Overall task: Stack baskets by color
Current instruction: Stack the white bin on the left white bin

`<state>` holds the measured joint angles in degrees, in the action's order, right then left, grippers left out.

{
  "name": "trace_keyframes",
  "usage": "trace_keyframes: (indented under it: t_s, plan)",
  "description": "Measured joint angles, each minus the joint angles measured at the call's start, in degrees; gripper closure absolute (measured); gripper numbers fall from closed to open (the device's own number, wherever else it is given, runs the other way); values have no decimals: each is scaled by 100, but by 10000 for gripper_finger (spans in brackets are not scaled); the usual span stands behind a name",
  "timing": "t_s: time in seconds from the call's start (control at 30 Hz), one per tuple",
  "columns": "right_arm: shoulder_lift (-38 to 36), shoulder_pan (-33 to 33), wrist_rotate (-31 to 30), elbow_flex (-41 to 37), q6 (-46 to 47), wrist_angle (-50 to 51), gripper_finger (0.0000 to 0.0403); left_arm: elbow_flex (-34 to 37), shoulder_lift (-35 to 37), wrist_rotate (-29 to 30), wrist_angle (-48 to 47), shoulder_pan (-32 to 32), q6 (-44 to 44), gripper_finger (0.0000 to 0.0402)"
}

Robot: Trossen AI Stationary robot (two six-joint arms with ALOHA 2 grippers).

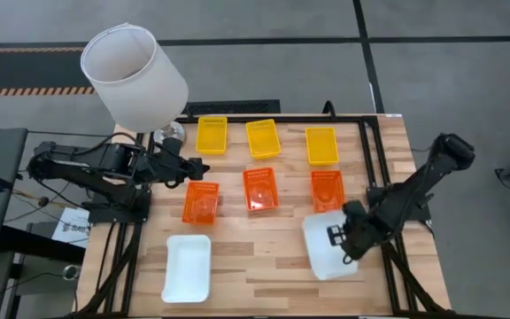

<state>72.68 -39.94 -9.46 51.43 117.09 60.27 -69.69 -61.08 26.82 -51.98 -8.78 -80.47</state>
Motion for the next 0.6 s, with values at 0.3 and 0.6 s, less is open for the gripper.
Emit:
trace_keyframes:
  t_s: [0.3, 0.6]
  plan:
    - [-28, 2295, -1612, 1816, -3085, 885, 401, 5, -52, 213, 741, 152, 1056, 250]
    - [-23, 4301, -2043, 2385, -6204, -612, 402, 4, -550, -25, 2290, 577, 2578, 214]
